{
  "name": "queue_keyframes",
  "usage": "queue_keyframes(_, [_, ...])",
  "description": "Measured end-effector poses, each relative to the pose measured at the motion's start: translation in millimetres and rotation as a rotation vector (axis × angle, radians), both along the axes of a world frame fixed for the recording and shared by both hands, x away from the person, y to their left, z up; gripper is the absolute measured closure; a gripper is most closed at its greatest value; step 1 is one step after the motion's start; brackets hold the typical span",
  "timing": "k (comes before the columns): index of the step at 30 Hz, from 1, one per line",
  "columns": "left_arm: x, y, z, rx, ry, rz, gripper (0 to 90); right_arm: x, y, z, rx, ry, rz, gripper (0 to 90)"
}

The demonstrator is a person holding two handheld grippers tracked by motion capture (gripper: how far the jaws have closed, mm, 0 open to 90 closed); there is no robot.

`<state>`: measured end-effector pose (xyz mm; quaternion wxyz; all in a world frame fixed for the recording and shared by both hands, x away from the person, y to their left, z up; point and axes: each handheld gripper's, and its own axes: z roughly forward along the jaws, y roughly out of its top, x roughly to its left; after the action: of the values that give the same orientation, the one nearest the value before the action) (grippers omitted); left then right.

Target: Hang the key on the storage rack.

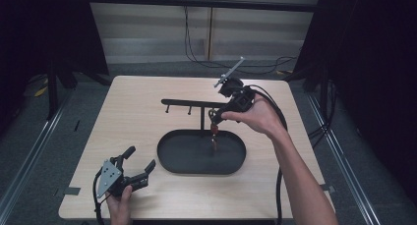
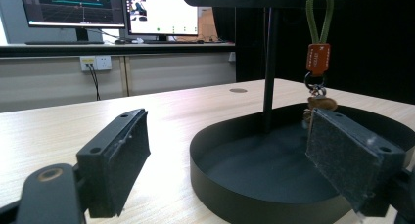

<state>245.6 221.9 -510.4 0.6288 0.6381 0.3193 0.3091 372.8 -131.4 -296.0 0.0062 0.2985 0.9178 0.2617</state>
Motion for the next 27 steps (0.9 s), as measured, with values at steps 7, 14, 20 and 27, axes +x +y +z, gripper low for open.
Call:
queue_keyframes(7, [-0.1,0.7,0.1,0.010,0.000,-0.002,15.8,-16.7,-10.4,-8.4,0.065,-0.029,0.006,68.7])
queue_keyframes(14, [-0.1,0.7,0.1,0.011,-0.001,-0.002,15.8,-30.8,-18.4,-20.4,0.105,-0.074,0.014,68.1])
queue_keyframes(20, [0.0,0.0,0.0,0.000,0.000,-0.001,15.8,-45.6,-23.7,-29.6,0.174,-0.132,0.019,65.8])
queue_keyframes(27, [0.0,0.4,0.1,0.006,-0.001,-0.001,15.8,-63.8,-30.3,-52.4,0.243,-0.198,0.002,59.4])
